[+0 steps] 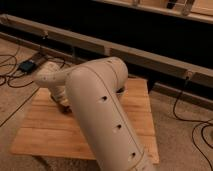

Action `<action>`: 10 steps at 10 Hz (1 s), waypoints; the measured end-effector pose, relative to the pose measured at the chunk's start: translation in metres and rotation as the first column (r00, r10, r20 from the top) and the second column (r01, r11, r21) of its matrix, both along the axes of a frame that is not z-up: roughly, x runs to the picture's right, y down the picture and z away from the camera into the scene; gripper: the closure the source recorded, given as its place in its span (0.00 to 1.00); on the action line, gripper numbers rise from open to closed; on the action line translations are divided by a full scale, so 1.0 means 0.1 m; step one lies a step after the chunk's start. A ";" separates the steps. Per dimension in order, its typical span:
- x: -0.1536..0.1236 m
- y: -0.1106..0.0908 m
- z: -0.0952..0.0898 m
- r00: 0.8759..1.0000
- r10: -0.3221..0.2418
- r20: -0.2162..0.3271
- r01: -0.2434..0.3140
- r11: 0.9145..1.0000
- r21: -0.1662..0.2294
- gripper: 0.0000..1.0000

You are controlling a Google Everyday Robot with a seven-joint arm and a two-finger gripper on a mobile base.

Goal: Drag the ceramic bowl in a circle

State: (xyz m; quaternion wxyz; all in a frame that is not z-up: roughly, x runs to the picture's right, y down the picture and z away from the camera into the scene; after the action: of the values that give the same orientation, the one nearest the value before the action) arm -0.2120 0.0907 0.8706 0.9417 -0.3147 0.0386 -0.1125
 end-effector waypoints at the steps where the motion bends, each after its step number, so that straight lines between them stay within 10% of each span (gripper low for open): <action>1: 0.09 0.00 0.00 1.000 -0.002 -0.013 0.002 1.000 0.000 1.00; 5: 0.39 0.16 -0.25 1.000 -0.014 -0.020 0.013 1.000 -0.028 1.00; 10: 0.18 0.37 -0.89 0.994 -0.033 0.102 0.039 0.998 -0.055 1.00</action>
State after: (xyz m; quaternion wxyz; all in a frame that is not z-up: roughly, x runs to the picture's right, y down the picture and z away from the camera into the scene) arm -0.1940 0.1276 0.7820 0.9309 -0.3347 -0.0066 -0.1463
